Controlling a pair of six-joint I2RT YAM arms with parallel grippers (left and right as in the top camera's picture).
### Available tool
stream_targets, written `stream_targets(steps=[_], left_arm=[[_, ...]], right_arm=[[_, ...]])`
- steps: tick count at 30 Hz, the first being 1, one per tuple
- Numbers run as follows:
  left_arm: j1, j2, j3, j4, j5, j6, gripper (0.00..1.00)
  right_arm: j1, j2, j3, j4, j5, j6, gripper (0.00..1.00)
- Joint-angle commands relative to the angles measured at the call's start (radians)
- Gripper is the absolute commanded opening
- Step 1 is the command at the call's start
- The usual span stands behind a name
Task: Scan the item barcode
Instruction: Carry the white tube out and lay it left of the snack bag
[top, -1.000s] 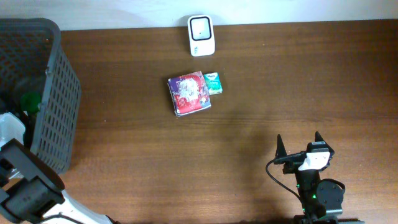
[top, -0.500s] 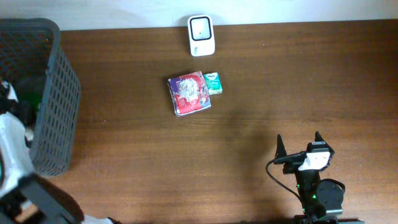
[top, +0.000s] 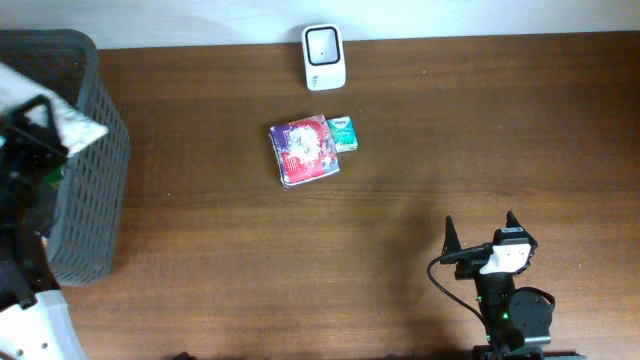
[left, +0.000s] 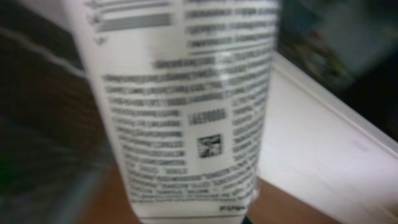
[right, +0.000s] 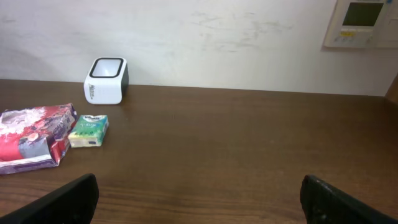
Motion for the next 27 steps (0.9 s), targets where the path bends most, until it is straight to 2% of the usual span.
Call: stream_targets(steps=[1,3,7,12,19,22,25,27], left_arm=[[-0.18,0.003,0.03,0.012,0.169,0.123,0.0],[-0.312,0.018,0.03,-0.007,0.151,0.24,0.0],[-0.508,0.084,0.03,-0.105,-0.042,0.29,0.0],[-0.66,0.258,0.03,-0.147,-0.206,0.292,0.0],[-0.738,0.512,0.03,-0.143,-0.401,0.293,0.0],[-0.748,0.589,0.03,-0.144,-0.401,0.297,0.0],[-0.767,0.647,0.03,-0.145,-0.401,0.379,0.0],[-0.781,0.682,0.03,-0.144,-0.456,0.379,0.0]], right_arm=[[0.009,-0.006,-0.008,-0.003,0.005,0.008,0.99],[0.009,-0.006,-0.008,-0.003,0.005,0.008,0.99],[0.009,-0.006,-0.008,-0.003,0.005,0.008,0.99],[0.009,-0.006,-0.008,-0.003,0.005,0.008,0.99],[0.009,-0.006,-0.008,-0.003,0.005,0.008,0.99],[0.009,-0.006,-0.008,-0.003,0.005,0.008,0.98],[0.009,-0.006,-0.008,-0.003,0.005,0.008,0.99],[0.009,-0.006,-0.008,-0.003,0.005,0.008,0.99]])
